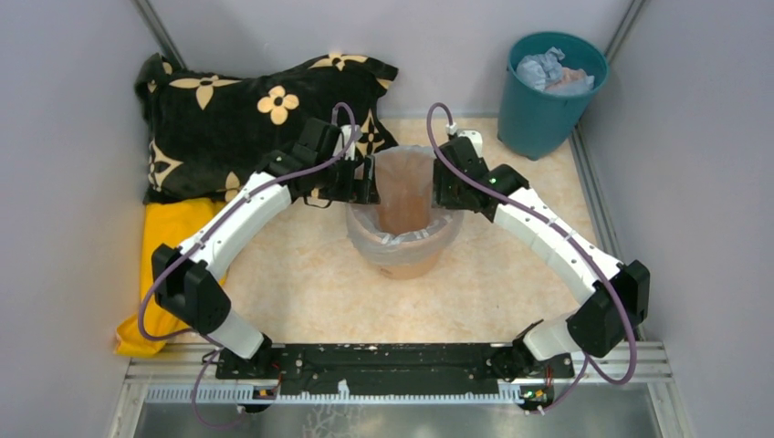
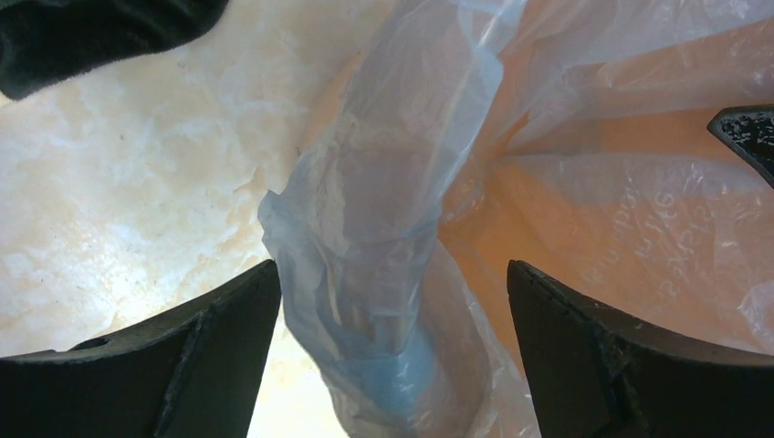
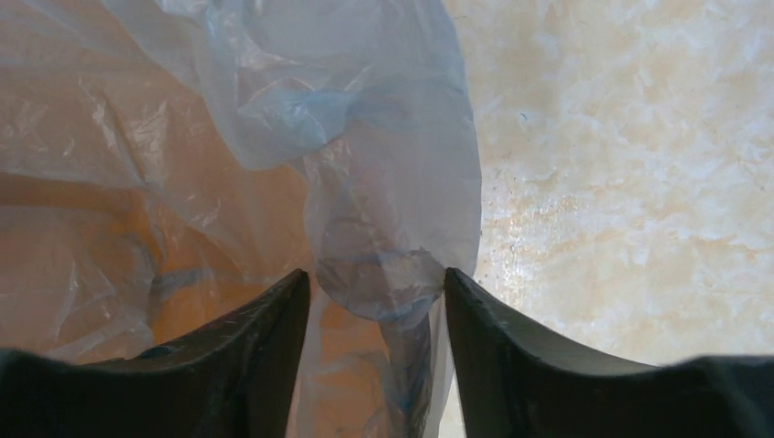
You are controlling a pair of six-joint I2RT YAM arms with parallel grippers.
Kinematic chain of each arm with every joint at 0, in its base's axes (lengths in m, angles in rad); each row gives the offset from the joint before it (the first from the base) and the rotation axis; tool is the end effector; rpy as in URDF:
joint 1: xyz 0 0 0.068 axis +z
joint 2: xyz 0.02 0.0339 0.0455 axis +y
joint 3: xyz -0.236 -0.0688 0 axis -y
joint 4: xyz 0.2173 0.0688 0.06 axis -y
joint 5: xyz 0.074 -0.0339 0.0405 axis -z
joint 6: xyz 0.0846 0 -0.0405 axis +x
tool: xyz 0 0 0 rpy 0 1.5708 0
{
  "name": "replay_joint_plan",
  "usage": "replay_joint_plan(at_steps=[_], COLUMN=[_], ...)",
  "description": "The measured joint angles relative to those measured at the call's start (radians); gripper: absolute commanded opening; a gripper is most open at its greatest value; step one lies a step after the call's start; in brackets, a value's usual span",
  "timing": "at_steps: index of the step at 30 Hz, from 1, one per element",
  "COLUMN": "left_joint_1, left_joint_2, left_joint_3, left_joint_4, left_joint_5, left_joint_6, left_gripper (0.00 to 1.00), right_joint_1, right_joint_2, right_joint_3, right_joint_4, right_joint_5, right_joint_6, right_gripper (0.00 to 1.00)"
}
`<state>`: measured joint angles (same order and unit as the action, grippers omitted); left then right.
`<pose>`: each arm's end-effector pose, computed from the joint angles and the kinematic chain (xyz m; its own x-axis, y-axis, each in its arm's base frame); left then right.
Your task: Put the trash bags into the trash bin
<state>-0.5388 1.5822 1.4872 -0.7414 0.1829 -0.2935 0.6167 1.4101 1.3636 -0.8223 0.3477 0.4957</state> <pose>0.2926 -0.1928 0.2719 -0.7861 0.1385 -0.6024 0.3988 0.8582 -0.3231 0.2624 0.1507 0.2791 -0.7212 0.0369 -0.6918 -0.0241 0.9966 0.0783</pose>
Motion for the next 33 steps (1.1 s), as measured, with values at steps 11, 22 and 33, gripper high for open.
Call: replay_joint_plan(at_steps=[11,22,33], left_joint_1=[0.0,0.0,0.009], left_joint_2=[-0.111,-0.302,-0.714], left_joint_3=[0.002,0.08,-0.086], left_joint_4=[-0.044,-0.089,0.035], left_joint_5=[-0.019,-0.122,-0.455], left_joint_6=[0.003,0.001,0.016], left_gripper=[0.99,0.99,0.99], right_joint_1=[-0.011,-0.011,-0.132], right_joint_2=[-0.046,-0.302,-0.593], right_joint_3=[0.039,0.095,-0.057], right_joint_4=[-0.06,-0.043,0.055], right_joint_5=[-0.009,0.0,0.135], right_joint_6=[-0.018,-0.078,-0.182], right_gripper=[0.94,0.99,0.99])
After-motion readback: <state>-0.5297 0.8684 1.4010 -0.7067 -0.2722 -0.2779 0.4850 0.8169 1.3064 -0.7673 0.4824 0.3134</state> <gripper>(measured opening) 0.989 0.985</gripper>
